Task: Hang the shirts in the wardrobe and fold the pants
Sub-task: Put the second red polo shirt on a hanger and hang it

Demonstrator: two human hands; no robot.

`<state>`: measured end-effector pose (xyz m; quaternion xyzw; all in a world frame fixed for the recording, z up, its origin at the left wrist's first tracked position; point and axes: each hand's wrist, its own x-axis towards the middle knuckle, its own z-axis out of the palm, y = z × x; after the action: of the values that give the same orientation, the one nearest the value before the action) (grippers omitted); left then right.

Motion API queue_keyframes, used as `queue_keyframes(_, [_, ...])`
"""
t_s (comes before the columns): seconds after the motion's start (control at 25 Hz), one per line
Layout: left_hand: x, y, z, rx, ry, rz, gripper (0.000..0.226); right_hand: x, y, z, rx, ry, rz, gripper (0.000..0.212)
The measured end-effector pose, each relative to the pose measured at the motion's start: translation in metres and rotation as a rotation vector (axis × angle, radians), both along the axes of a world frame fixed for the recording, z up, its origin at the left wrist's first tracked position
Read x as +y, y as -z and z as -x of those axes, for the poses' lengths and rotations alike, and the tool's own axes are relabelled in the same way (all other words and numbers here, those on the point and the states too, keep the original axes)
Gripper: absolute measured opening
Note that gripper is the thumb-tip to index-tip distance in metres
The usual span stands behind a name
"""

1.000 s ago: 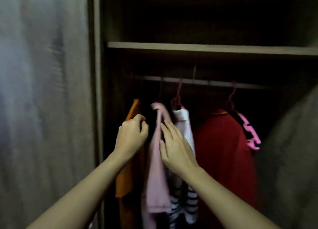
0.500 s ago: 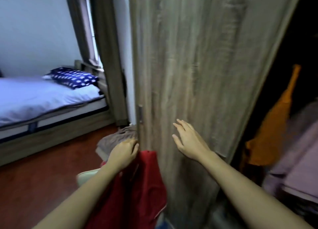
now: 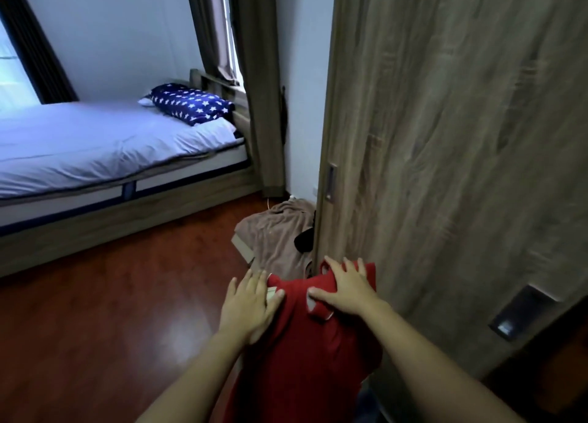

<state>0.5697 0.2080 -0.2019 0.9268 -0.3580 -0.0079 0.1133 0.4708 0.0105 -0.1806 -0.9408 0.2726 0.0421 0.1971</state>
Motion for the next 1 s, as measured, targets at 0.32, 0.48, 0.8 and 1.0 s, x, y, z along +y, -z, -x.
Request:
queue_keyframes(0.32, [0.007,0.009,-0.005,0.001,0.020,0.001,0.119,0.011,-0.001,0.008,-0.406,-0.079,0.026,0.055])
queue_keyframes(0.48, [0.004,0.010,-0.010,0.058,-0.025,0.020,0.111,-0.003,-0.041,0.034,-0.654,0.001,-0.137,0.050])
queue_keyframes(0.8, [-0.091,-0.121,0.033,0.272,0.616,0.499,0.071,-0.016,-0.135,0.116,-0.623,-0.174,-0.194,0.059])
queue_keyframes(1.0, [-0.142,-0.144,0.083,0.211,0.625,0.487,0.022,-0.027,-0.167,0.206,-0.737,-0.046,-0.057,0.053])
